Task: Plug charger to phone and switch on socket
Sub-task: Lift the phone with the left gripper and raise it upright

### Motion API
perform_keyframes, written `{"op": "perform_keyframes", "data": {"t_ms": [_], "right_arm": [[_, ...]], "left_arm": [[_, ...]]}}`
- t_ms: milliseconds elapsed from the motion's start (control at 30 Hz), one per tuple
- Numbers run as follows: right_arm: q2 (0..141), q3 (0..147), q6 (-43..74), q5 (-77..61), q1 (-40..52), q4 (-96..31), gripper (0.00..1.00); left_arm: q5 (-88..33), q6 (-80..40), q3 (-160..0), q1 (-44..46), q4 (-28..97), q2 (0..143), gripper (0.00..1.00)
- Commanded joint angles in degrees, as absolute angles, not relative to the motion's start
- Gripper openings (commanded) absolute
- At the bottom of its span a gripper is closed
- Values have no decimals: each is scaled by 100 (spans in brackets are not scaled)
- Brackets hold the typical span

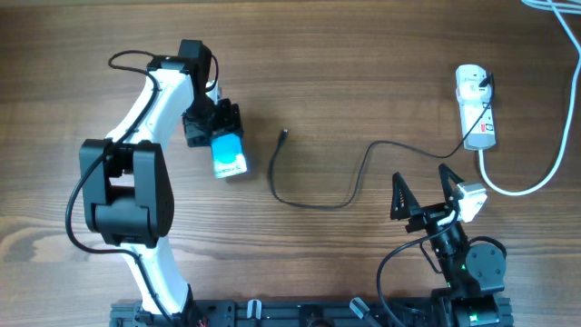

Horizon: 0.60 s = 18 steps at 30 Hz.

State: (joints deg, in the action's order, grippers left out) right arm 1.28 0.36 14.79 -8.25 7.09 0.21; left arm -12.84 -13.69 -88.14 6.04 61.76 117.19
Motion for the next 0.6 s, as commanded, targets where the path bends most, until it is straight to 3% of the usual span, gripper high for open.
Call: {"op": "perform_keyframes", "data": {"t_ms": [0, 333, 567], "right_arm": [[102, 30, 1518, -749, 731, 47, 100], [102, 30, 1518, -749, 731, 47, 100], [102, 30, 1518, -749, 731, 47, 100]], "left_arm": [[-2676, -1761, -8967, 582, 6198, 11657, 77], [-6508, -3201, -8967, 469, 6202, 11657, 75], [-8169, -4364, -8965, 460, 6204, 11657, 62]]}}
